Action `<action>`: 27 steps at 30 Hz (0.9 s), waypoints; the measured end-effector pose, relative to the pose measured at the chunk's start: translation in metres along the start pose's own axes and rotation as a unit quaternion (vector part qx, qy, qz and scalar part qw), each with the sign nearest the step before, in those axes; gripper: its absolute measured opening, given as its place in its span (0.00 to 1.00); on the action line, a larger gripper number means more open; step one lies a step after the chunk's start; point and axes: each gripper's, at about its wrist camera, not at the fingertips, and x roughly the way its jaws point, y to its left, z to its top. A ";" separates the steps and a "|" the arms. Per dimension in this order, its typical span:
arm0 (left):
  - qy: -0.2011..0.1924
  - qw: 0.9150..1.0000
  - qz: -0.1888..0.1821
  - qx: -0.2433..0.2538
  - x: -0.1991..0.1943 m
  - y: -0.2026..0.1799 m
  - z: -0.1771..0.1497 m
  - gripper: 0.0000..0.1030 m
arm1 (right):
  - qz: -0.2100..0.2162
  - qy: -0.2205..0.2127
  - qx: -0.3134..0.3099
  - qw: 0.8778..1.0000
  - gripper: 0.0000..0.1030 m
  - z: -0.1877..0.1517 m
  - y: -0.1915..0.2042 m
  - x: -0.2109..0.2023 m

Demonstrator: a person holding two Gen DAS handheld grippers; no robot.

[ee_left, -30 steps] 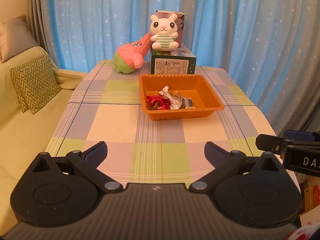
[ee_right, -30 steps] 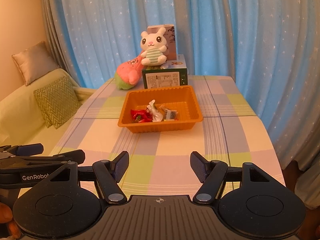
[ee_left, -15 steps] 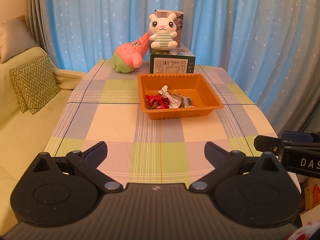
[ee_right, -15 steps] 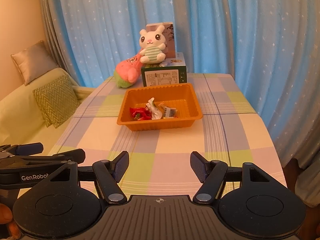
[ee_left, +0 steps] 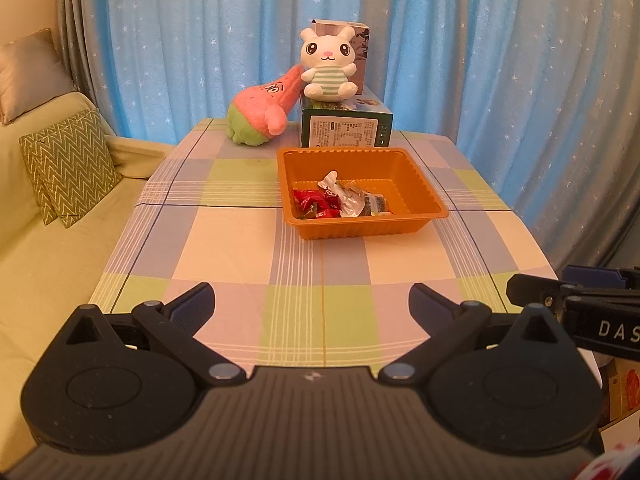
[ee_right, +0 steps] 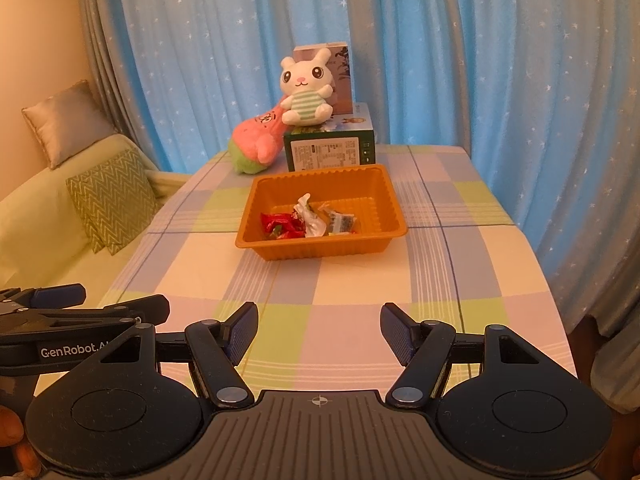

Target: Organize snacks

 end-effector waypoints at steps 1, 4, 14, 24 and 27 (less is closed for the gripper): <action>0.000 1.000 0.000 0.000 0.000 0.000 0.000 1.00 | 0.000 0.000 0.000 1.000 0.66 0.000 0.000 0.000; 0.000 1.000 0.000 0.000 0.000 0.000 0.000 1.00 | 0.000 0.000 0.000 1.000 0.66 0.000 0.001 0.000; 0.001 1.000 -0.001 0.001 -0.001 0.000 0.000 1.00 | 0.000 0.001 0.002 1.000 0.66 -0.002 0.000 0.001; 0.001 1.000 -0.001 0.001 -0.001 0.000 0.000 1.00 | -0.001 0.001 0.002 1.000 0.66 -0.002 0.000 0.001; 0.001 1.000 -0.001 0.001 -0.001 0.000 0.000 1.00 | 0.000 0.002 0.003 1.000 0.66 -0.002 -0.001 0.001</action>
